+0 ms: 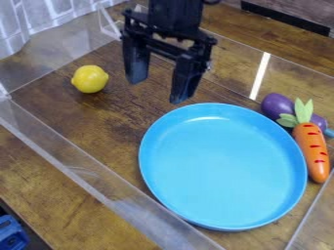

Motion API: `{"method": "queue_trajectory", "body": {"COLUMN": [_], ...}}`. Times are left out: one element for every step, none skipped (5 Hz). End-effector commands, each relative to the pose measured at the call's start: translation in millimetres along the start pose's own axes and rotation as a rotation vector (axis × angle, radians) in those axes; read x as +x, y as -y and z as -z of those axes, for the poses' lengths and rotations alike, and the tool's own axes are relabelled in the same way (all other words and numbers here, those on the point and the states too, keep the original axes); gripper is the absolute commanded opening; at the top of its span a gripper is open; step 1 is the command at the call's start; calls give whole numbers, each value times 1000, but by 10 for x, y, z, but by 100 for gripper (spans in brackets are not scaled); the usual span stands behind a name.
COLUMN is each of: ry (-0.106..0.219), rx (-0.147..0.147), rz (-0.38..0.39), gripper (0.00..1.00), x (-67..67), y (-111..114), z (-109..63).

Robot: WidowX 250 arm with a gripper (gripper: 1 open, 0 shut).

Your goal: Remove the purple eggplant from the blue tray and put it on the table

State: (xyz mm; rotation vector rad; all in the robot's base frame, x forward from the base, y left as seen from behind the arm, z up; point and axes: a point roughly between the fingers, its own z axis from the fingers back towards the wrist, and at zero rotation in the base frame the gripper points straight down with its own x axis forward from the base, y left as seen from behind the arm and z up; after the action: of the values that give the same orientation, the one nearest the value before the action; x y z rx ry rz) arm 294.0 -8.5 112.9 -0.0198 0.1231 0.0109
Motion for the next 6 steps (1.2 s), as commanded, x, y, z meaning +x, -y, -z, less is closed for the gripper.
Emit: {"method": "queue_trajectory", "body": {"ry": [45, 38, 29, 34, 32, 26], "rx": [-16, -25, -31, -47, -56, -62], "rz": [-9, -16, -22, -35, -40, -45], "gripper": [100, 100, 100, 100, 100, 100], "x": [91, 123, 148, 207, 249, 280], "y": [79, 106, 127, 156, 170, 181], "z": [-83, -37, 8, 27, 58, 97]}}
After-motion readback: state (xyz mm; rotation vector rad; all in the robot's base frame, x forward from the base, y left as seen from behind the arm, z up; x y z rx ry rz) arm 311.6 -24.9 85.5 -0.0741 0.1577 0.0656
